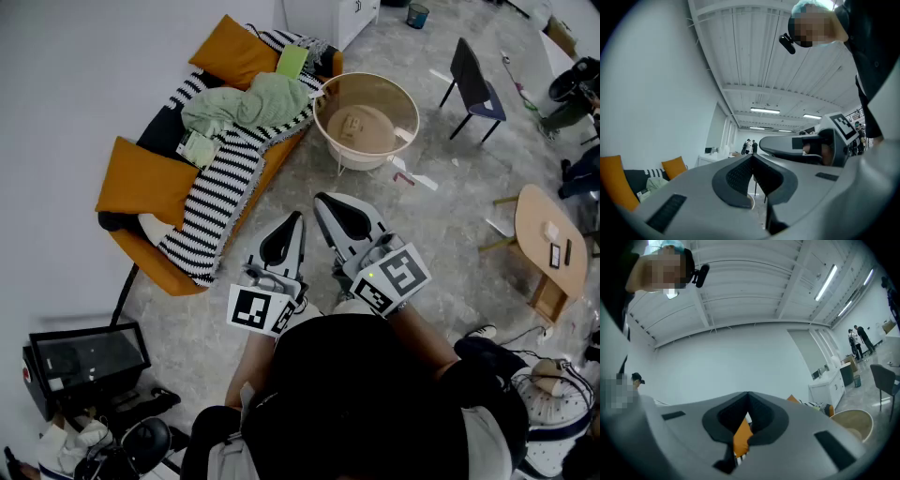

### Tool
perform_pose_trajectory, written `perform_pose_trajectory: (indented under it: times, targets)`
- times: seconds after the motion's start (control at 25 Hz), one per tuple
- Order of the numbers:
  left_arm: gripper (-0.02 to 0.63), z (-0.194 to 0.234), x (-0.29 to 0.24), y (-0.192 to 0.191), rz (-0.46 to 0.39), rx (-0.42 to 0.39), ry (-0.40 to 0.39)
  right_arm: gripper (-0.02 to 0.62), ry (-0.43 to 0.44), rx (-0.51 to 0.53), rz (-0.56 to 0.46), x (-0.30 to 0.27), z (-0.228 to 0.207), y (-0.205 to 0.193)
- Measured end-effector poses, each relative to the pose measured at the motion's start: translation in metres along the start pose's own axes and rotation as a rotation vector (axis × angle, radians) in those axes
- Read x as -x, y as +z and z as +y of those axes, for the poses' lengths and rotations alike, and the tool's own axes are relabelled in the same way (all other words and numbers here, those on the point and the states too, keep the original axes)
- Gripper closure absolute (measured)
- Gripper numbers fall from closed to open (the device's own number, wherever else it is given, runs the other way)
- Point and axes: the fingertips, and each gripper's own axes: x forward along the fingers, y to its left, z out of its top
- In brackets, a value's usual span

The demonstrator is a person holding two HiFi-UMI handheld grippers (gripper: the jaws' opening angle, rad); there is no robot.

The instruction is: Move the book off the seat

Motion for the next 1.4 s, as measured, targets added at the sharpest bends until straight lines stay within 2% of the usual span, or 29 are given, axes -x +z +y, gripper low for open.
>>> perform_pose_trajectory:
  times: [0.24, 0.56, 0.68, 0.96, 1.08, 1.24, 1.4]
  targets:
    - [0.597, -0.048, -0.026, -0.006, -0.018, -0.011, -0.010, 0.580, -0.032, -0.022, 0.008, 0.048, -0.040, 0.003]
    - [0.597, -0.067, -0.049, 0.002, -0.033, -0.059, 0.011, 0.580, -0.017, 0.021, -0.023, 0.061, -0.060, 0.026]
    - [0.597, -0.061, -0.049, 0.004, -0.051, -0.035, 0.037, 0.580, -0.002, 0.050, -0.015, 0.054, -0.059, 0.027]
    - [0.597, -0.046, -0.051, 0.002, -0.065, -0.023, 0.075, 0.580, 0.033, 0.038, -0.012, 0.043, -0.063, 0.025]
    - [0.597, -0.031, -0.055, 0.002, -0.063, -0.027, 0.067, 0.580, 0.043, 0.030, -0.010, 0.030, -0.064, 0.023]
    - [0.597, -0.006, -0.070, 0.009, -0.094, -0.026, 0.046, 0.580, 0.122, 0.024, -0.035, 0.004, -0.061, 0.026]
    - [0.597, 0.032, -0.093, 0.012, -0.116, 0.005, 0.021, 0.580, 0.085, 0.065, -0.004, -0.039, -0.077, 0.017]
